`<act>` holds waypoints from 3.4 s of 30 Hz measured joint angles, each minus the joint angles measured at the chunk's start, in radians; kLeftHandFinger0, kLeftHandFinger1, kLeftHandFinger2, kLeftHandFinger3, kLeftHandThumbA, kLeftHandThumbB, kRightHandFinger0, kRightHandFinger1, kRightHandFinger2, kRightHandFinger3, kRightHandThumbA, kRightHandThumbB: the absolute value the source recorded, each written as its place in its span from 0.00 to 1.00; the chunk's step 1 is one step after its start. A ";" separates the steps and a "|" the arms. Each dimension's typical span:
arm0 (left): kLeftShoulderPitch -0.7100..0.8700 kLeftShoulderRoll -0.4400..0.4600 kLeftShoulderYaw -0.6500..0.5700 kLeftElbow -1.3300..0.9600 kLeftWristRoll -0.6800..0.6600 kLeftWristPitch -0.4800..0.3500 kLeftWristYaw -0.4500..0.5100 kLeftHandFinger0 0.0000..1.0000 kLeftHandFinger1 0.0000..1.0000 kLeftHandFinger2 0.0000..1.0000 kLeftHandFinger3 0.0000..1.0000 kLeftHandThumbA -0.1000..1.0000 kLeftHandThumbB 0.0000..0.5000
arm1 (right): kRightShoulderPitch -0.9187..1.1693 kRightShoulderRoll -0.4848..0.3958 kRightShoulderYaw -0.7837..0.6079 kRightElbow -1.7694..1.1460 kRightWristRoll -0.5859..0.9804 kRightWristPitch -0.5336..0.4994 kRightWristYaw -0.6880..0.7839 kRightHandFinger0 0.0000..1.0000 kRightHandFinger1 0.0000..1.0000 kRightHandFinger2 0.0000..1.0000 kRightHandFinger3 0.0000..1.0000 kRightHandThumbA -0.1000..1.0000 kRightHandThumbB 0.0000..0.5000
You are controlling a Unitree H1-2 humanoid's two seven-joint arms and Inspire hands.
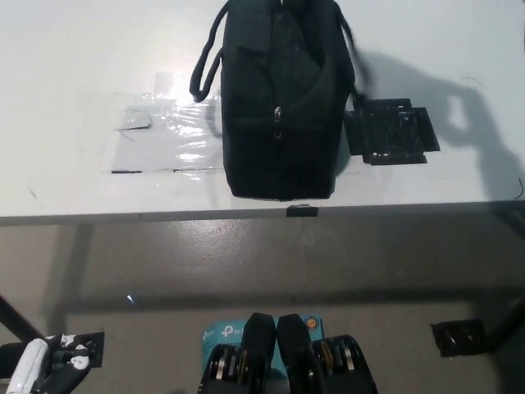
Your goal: The robot uses its right hand to pick up a stack of plates kept in the middle of the desk and put it inside a bag kept next to it
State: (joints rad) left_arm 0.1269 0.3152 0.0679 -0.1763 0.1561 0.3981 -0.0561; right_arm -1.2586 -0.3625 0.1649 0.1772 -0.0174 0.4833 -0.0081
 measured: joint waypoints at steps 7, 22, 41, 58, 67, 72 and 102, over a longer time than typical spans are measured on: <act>0.005 0.000 0.000 -0.001 0.007 -0.002 0.000 0.61 0.64 0.72 0.80 0.00 0.00 | -0.046 0.009 -0.009 0.014 -0.110 0.000 0.069 0.00 0.00 0.00 0.00 0.00 0.64; 0.013 0.000 -0.003 0.000 0.021 -0.002 0.000 0.67 0.67 0.75 0.82 0.00 0.00 | -0.006 0.122 -0.150 0.043 -0.416 0.000 0.319 0.00 0.00 0.00 0.01 0.00 0.78; 0.021 0.000 -0.009 -0.001 0.037 -0.004 0.000 0.65 0.66 0.75 0.83 0.00 0.00 | 0.057 0.141 -0.016 0.144 -0.788 0.000 0.479 0.00 0.00 0.29 0.17 0.00 0.57; 0.028 0.000 -0.014 -0.027 0.061 -0.004 0.000 0.69 0.68 0.77 0.85 0.00 0.00 | -0.024 0.135 0.133 0.357 -0.948 -0.001 0.537 0.00 0.00 0.00 0.11 0.24 0.00; 0.051 -0.004 -0.021 -0.027 0.062 -0.010 0.000 0.65 0.66 0.75 0.84 0.00 0.00 | -0.184 0.231 0.083 0.661 -0.989 -0.005 0.532 0.00 0.00 0.00 0.27 0.21 0.00; 0.055 -0.010 -0.024 -0.027 0.062 -0.011 0.000 0.65 0.66 0.76 0.84 0.00 0.00 | -0.270 0.288 0.047 0.827 -0.998 -0.007 0.495 0.12 0.12 0.21 0.63 0.33 0.00; 0.067 -0.018 -0.055 -0.027 0.064 -0.017 0.000 0.63 0.65 0.74 0.78 0.00 0.00 | -0.293 0.323 -0.236 1.198 -0.829 -0.010 0.111 0.00 0.00 0.00 0.70 0.02 0.11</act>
State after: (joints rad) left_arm 0.1935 0.2973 0.0133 -0.2033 0.2197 0.3813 -0.0561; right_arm -1.5514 -0.0394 -0.0711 1.3752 -0.8464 0.4736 0.1028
